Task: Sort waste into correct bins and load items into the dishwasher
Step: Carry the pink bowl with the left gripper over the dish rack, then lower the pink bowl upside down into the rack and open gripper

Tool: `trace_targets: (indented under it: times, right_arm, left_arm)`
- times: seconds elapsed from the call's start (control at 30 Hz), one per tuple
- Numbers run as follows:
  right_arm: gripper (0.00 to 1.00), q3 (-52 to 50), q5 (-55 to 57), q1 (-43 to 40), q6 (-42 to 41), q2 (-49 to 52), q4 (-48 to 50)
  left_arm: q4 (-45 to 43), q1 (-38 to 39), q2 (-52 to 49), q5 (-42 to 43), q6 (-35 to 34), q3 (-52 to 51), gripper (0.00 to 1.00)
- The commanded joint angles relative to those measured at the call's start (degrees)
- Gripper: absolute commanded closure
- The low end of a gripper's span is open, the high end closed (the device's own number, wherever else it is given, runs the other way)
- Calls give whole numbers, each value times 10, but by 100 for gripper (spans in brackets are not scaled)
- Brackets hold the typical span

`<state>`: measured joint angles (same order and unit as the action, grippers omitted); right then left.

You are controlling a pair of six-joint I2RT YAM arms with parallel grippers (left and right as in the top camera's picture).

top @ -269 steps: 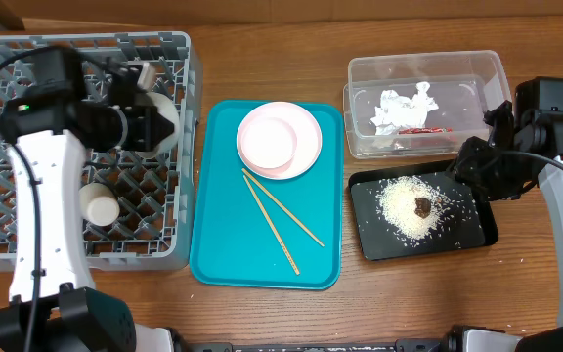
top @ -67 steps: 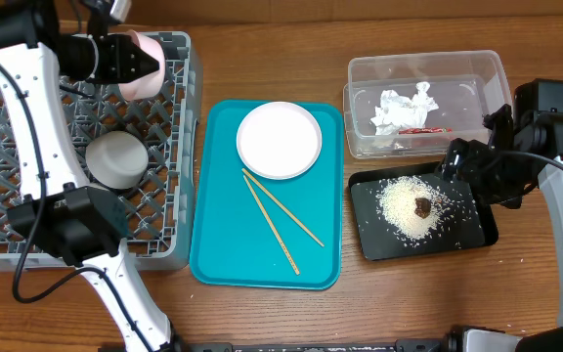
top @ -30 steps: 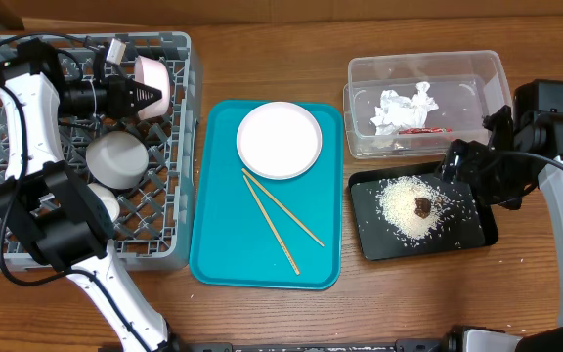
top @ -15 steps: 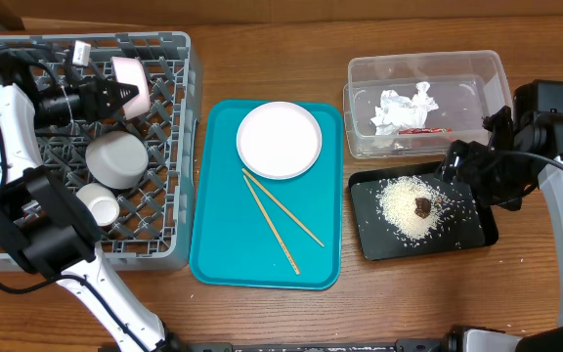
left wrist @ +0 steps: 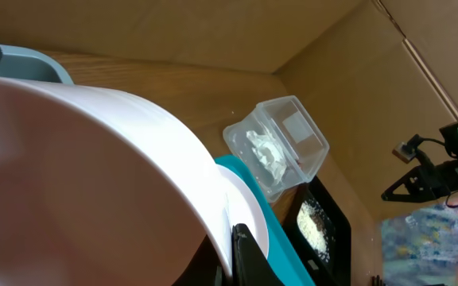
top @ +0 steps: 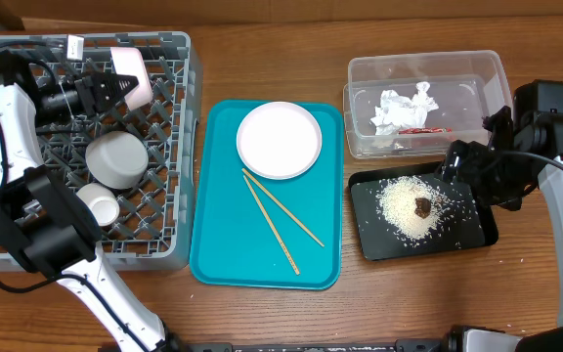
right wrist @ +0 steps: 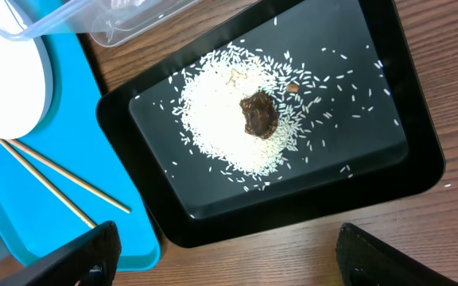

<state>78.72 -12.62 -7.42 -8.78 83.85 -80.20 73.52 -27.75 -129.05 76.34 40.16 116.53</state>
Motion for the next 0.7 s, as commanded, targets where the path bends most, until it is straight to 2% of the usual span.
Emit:
trace_targets:
  times: [0.0,0.3,0.47,0.57,0.63,0.67]
  right_arm:
    - [12,7,2,0,0,-5,1]
    - [12,7,2,0,0,-5,-5]
    - [12,7,2,0,0,-5,-5]
    - [12,7,2,0,0,-5,-6]
    - [12,7,2,0,0,-5,-6]
    - [12,7,2,0,0,-5,-5]
  left_arm:
    - [-5,2,-29,31,-16,-6,96]
    - [-3,-5,-62,31,-25,-6,96]
    - [-2,-19,-62,-24,-50,-6,96]
    - [7,-32,-62,-94,-83,-6,82]
    - [24,-42,-62,-128,-87,-6,60]
    - [31,-46,-62,-141,-87,-6,55]
